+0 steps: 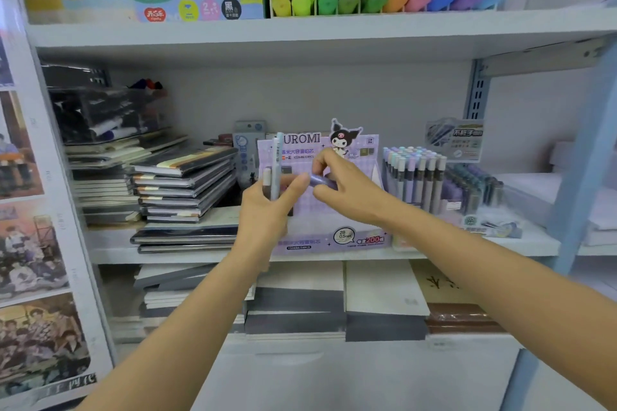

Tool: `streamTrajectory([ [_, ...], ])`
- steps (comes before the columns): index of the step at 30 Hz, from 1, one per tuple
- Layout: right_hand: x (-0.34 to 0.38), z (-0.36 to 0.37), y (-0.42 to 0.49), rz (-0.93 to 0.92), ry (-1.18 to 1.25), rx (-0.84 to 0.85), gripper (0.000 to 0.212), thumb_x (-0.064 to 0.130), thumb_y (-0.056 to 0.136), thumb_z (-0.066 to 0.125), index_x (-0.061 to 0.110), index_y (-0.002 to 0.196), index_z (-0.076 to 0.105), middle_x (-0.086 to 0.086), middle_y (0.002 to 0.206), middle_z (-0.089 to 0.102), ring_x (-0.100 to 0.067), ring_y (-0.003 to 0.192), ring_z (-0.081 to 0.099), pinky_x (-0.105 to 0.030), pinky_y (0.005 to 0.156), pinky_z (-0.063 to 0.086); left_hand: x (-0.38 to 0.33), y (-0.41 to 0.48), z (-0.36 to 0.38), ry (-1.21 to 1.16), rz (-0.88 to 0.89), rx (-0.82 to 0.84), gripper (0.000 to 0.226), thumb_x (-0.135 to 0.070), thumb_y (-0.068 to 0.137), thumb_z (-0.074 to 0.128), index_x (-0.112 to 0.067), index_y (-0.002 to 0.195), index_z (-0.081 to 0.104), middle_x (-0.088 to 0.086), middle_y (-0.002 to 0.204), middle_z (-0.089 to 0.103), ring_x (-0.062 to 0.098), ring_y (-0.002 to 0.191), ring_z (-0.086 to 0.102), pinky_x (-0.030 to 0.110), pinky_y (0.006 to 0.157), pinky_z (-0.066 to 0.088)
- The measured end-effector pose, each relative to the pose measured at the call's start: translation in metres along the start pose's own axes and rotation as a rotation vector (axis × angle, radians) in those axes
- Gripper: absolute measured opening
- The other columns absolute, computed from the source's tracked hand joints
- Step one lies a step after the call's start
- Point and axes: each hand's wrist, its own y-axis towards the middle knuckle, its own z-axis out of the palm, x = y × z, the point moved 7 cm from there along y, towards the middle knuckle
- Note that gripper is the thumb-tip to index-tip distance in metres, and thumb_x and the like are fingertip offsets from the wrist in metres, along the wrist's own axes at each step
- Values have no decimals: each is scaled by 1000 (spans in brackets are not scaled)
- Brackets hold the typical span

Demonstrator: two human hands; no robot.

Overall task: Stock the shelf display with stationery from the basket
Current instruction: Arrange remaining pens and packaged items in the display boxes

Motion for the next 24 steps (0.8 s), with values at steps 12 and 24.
streamTrajectory([
  [12, -36, -118, -83, 29, 453, -297, 16, 6, 94, 58, 7, 109, 64, -5, 90, 69, -15, 79, 67, -22, 72, 54, 1, -26, 110, -166, -212, 216, 19, -29, 92, 65, -11, 84, 64, -8, 53, 32, 7, 37, 21, 18, 34, 22],
  [24, -132, -214, -146, 307, -109, -546, 6, 9, 92, 62, 13, 95, 65, -16, 96, 68, -26, 85, 64, -50, 87, 54, 3, -45, 190, -225, -267, 451, 17, -22, 101, 43, -10, 94, 53, -2, 64, 46, 9, 44, 32, 20, 39, 30],
])
